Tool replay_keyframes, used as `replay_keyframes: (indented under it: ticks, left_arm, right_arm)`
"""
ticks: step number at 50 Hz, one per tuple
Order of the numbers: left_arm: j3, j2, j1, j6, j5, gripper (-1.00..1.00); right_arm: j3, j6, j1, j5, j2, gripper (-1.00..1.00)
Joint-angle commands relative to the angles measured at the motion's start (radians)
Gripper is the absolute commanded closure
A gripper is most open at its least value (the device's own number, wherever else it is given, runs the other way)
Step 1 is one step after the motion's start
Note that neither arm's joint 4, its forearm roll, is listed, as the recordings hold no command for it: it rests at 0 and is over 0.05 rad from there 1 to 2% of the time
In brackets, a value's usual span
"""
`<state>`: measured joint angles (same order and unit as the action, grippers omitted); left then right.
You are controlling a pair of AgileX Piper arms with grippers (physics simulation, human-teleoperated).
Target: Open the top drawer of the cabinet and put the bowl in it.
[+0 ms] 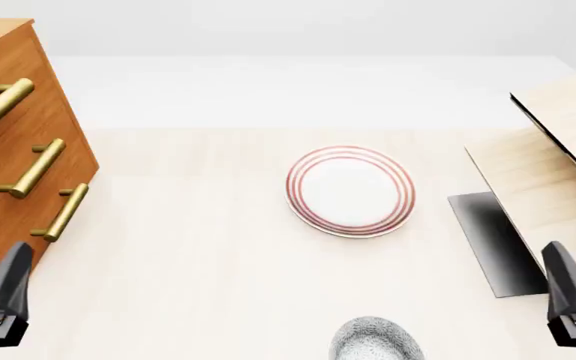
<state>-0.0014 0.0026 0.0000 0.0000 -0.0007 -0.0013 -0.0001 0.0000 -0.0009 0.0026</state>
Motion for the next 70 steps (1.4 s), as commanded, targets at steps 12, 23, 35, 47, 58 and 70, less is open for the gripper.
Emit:
replay_keyframes:
  ticks: [12, 23, 35, 47, 58, 70]
  left_arm:
    - [-0.003, 0.006, 0.000, -0.001, -0.002, -1.00]
    - [-0.049, 0.032, -0.015, 0.079, 0.000, -1.00]
    - [-0.093, 0.360, -0.060, 0.248, -0.189, -1.00]
    - [-0.215, 0.480, -0.079, 0.393, -0.151, -1.00]
    - [-0.270, 0.617, -0.045, 0.631, -0.173, -1.00]
    - [-0.316, 0.639, -0.021, 0.811, -0.133, -1.00]
  right_arm:
    - [-0.003, 0.001, 0.000, -0.004, 0.007, -1.00]
    - [-0.003, 0.000, 0.000, -0.003, 0.007, -1.00]
    - [-0.003, 0.000, 0.000, -0.003, 0.007, -1.00]
    - [-0.003, 0.000, 0.000, -0.003, 0.007, -1.00]
    - [-0.003, 0.000, 0.000, -0.003, 0.007, -1.00]
    - [-0.003, 0.001, 0.000, -0.003, 0.007, -1.00]
